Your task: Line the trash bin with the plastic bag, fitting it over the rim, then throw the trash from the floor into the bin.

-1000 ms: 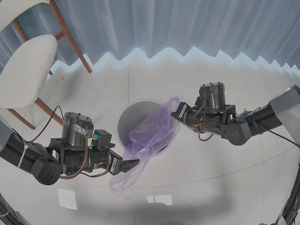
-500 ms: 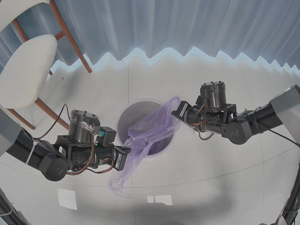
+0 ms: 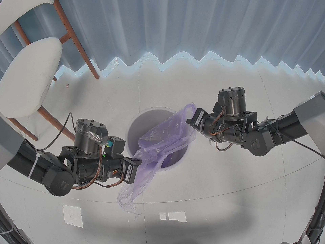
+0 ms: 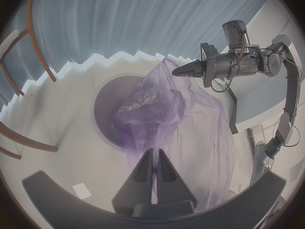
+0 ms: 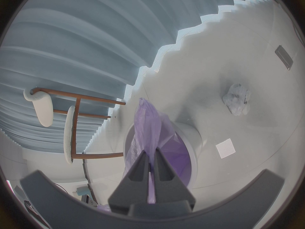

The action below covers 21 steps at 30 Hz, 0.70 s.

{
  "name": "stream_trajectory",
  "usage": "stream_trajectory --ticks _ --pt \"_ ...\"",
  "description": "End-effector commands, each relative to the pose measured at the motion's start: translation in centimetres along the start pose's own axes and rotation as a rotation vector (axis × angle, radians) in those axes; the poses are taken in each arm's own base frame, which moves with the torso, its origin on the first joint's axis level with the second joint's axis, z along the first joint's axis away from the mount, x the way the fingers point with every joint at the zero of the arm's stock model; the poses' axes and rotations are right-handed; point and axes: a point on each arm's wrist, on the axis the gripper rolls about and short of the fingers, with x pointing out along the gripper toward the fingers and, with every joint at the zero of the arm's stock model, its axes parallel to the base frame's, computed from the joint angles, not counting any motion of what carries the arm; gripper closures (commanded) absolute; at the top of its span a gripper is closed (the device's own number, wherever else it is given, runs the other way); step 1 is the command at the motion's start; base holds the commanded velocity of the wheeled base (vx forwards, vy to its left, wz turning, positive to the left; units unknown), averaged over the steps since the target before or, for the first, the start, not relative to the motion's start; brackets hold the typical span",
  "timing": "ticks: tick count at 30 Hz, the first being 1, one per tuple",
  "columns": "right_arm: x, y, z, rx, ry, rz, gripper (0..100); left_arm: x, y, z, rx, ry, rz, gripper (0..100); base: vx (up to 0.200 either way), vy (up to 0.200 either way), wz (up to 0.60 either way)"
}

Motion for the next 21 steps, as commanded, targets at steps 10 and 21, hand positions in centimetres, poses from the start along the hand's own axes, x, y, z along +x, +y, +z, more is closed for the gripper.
stream_trajectory --ticks 10,21 --pt "-1.0 0.4 1.1 -0.005 -0.017 0.028 100 -2.2 1.1 0.6 -0.030 -0.049 0.040 100 0.000 0.000 0.00" --pt "-1.9 -0.3 2.3 -0.042 -0.010 0.043 100 -4.0 2.2 1.1 -0.068 -0.092 0.084 100 0.000 0.000 0.00"
